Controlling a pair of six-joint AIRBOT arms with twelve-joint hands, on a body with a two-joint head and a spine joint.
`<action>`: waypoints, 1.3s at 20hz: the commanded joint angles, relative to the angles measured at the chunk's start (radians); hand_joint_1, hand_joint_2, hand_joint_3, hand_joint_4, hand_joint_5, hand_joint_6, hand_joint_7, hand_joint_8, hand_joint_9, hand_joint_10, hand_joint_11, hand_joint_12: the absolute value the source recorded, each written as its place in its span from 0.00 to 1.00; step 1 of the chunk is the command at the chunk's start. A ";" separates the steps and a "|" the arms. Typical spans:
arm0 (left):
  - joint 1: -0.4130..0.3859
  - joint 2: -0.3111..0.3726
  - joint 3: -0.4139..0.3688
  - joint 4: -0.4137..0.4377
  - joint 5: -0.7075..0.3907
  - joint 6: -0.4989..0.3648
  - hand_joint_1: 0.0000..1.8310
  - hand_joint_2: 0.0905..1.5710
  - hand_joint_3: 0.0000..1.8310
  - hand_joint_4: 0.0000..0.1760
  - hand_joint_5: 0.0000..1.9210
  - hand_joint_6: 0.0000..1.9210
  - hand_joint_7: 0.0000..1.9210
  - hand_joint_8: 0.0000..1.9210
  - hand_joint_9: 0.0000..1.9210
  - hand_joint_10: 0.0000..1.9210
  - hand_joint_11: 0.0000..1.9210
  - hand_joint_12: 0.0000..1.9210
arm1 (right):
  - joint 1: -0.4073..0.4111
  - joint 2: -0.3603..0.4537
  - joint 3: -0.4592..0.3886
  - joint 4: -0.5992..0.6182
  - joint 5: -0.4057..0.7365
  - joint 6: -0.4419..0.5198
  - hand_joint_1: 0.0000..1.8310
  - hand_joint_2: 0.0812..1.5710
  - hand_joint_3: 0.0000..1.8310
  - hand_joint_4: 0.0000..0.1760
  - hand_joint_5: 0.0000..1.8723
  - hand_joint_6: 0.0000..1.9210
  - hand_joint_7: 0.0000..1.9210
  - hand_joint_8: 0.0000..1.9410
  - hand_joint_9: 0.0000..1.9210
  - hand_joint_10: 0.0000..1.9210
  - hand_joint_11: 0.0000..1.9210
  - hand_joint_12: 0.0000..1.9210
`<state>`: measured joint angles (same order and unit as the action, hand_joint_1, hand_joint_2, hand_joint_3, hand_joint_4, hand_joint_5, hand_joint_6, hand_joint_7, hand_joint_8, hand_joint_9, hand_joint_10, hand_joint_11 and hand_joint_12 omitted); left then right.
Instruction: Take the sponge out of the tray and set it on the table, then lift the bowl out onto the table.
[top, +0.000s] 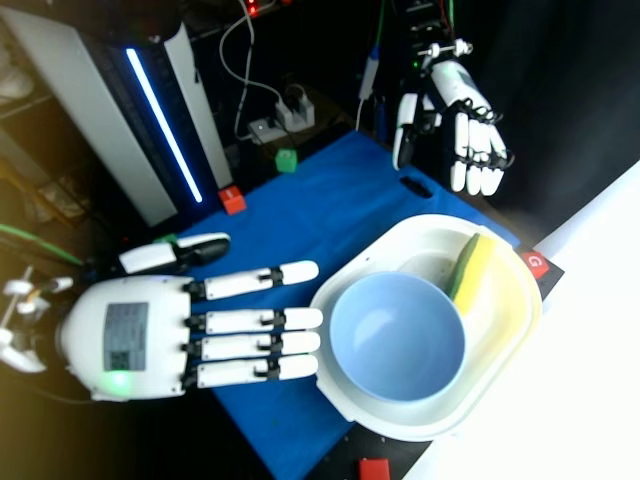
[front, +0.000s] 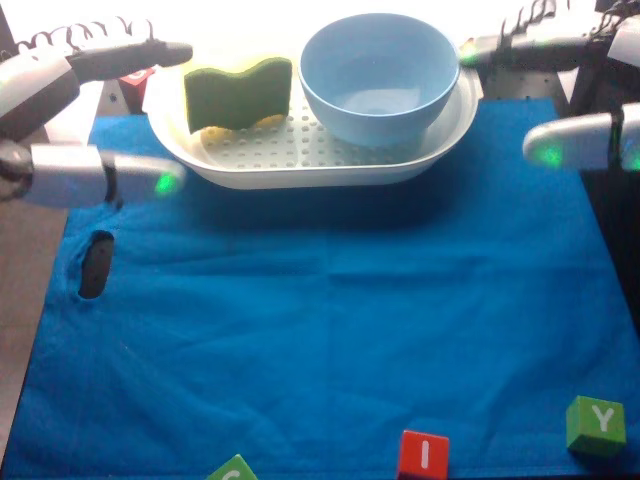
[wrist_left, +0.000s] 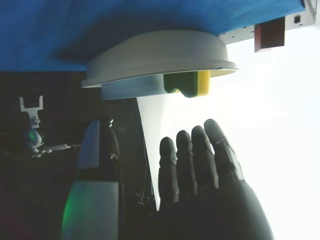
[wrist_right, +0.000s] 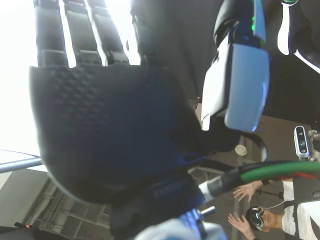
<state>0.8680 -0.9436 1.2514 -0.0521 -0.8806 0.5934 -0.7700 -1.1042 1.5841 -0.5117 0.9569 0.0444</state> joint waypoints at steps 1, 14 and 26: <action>-0.011 0.001 0.003 -0.020 -0.121 -0.005 0.28 0.62 0.00 0.74 0.14 0.00 0.09 0.00 0.06 0.00 0.00 0.19 | 0.013 -0.006 0.004 0.059 0.090 0.007 0.08 0.78 0.00 0.46 0.24 0.00 0.16 0.00 0.11 0.00 0.00 0.24; -0.323 -0.194 0.290 0.096 0.276 0.015 0.35 0.61 0.00 0.71 0.22 0.00 0.20 0.00 0.18 0.01 0.02 0.30 | 0.013 -0.038 0.019 0.016 0.066 0.008 0.12 0.82 0.00 0.37 0.25 0.00 0.17 0.00 0.15 0.00 0.12 0.10; -0.497 -0.350 0.471 0.407 0.674 0.038 0.39 0.59 0.00 0.35 0.30 0.00 0.32 0.00 0.32 0.00 0.04 0.56 | 0.011 -0.053 0.023 0.008 0.059 0.009 0.17 0.85 0.00 0.48 0.26 0.00 0.17 0.00 0.15 0.00 0.06 0.24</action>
<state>0.3893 -1.2957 1.7153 0.3649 -0.1303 0.6331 -0.7700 -1.1534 1.6047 -0.5663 0.9218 0.0463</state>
